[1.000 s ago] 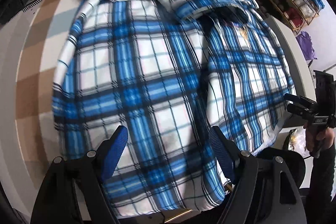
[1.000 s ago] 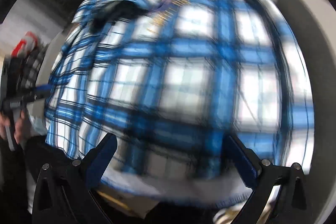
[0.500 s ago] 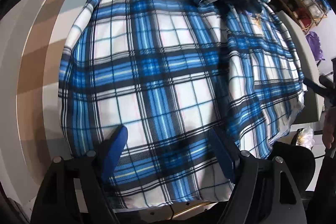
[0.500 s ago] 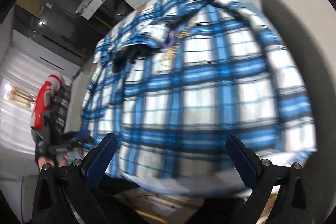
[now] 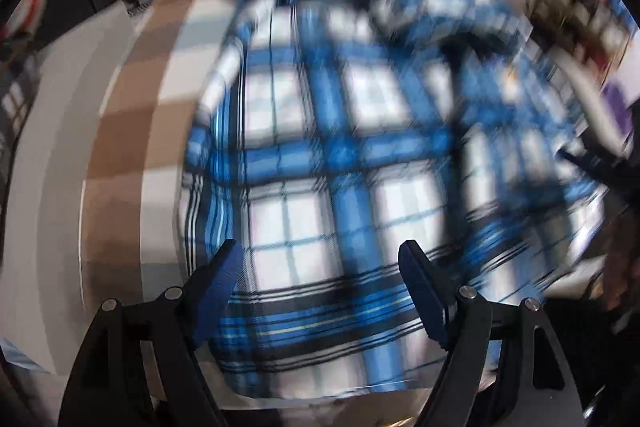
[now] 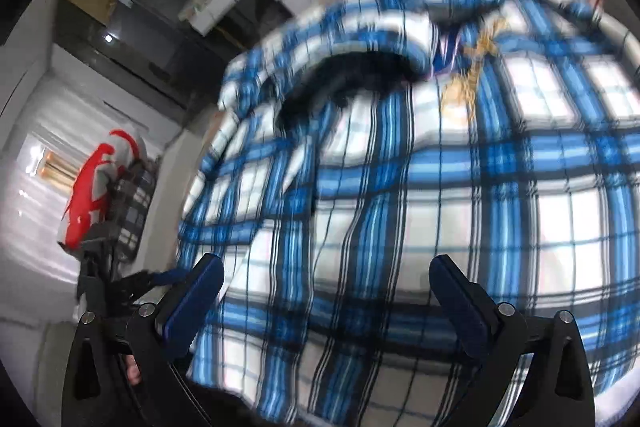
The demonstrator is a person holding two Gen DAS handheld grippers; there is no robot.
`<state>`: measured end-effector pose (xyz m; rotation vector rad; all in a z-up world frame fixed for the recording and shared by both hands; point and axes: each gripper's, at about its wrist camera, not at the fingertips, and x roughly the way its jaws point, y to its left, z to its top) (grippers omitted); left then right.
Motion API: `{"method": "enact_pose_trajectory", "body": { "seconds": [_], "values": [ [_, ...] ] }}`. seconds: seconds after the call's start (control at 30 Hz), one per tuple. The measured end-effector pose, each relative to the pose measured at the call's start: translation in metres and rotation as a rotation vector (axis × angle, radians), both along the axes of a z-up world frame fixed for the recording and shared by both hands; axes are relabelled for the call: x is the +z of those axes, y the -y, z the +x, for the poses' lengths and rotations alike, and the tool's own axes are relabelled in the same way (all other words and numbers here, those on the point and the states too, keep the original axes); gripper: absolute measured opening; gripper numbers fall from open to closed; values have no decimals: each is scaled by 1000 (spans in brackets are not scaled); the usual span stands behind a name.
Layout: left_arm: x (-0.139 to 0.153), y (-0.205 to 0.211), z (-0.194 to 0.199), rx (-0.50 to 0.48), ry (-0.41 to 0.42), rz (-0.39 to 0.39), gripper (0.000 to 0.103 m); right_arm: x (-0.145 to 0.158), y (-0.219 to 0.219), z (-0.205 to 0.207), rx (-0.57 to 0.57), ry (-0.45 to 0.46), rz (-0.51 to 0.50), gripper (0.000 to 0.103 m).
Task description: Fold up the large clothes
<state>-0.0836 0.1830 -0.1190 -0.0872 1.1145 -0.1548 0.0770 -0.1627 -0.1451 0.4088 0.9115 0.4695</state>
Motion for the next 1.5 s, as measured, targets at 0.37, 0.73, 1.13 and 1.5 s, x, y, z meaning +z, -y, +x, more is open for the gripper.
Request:
{"method": "enact_pose_trajectory", "body": {
  "seconds": [0.37,0.73,1.13,1.5],
  "values": [
    [77,35,-46,8,362,184,77,58,20,-49,-79,362,3,103],
    [73,32,-40,63,395,196,77,64,34,-54,-133,370,41,103],
    [32,-51,-31,201,168,87,90,76,-8,-77,-42,506,-103,103],
    [2,-60,-19,64,-49,-152,90,70,-12,-74,5,473,-91,103]
  ]
}}
